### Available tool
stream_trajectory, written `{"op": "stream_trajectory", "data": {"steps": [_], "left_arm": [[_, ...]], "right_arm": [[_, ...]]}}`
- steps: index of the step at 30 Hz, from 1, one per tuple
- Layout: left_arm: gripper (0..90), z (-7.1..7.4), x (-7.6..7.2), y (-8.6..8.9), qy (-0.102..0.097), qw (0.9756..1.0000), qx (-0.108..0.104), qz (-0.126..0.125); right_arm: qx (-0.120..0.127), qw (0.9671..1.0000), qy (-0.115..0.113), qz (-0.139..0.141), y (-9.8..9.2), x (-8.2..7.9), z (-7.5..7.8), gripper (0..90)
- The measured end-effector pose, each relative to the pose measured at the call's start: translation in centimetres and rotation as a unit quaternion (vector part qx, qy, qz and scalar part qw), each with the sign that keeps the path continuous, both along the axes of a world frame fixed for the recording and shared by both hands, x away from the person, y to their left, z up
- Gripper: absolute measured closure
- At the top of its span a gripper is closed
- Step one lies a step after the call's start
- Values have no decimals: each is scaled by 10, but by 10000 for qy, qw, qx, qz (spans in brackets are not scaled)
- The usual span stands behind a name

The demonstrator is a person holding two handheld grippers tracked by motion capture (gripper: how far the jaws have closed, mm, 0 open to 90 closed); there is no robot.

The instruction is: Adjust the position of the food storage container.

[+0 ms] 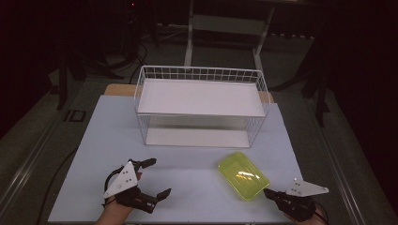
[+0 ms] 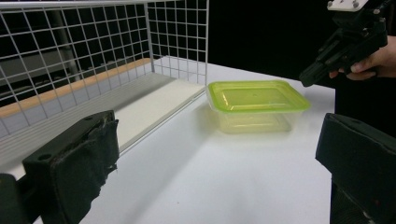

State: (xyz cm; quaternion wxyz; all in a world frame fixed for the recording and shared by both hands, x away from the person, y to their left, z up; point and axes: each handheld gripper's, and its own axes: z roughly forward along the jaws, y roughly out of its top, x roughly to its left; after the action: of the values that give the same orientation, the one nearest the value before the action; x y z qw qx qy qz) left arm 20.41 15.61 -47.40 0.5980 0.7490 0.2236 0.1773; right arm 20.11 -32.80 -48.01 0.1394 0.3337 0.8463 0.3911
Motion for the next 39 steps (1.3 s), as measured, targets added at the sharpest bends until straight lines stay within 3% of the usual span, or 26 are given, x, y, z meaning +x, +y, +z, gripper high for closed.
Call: {"op": "stream_trajectory", "data": {"steps": [7, 28, 33, 39], "left_arm": [[0, -1, 0, -1, 5, 10000, 7, -26], [0, -2, 0, -3, 74, 9999, 44, -87], [0, -3, 0, -4, 70, 9999, 48, -103], [0, -3, 0, -4, 98, 9999, 31, -94]], "right_arm": [[-98, 9999, 46, -22, -1, 5, -9, 900], [-241, 9996, -83, 81, 7, 33, -6, 900], [-393, 9991, -125, 72, 9, 43, -4, 900], [-317, 9994, -167, -21, 6, 50, -5, 900]]}}
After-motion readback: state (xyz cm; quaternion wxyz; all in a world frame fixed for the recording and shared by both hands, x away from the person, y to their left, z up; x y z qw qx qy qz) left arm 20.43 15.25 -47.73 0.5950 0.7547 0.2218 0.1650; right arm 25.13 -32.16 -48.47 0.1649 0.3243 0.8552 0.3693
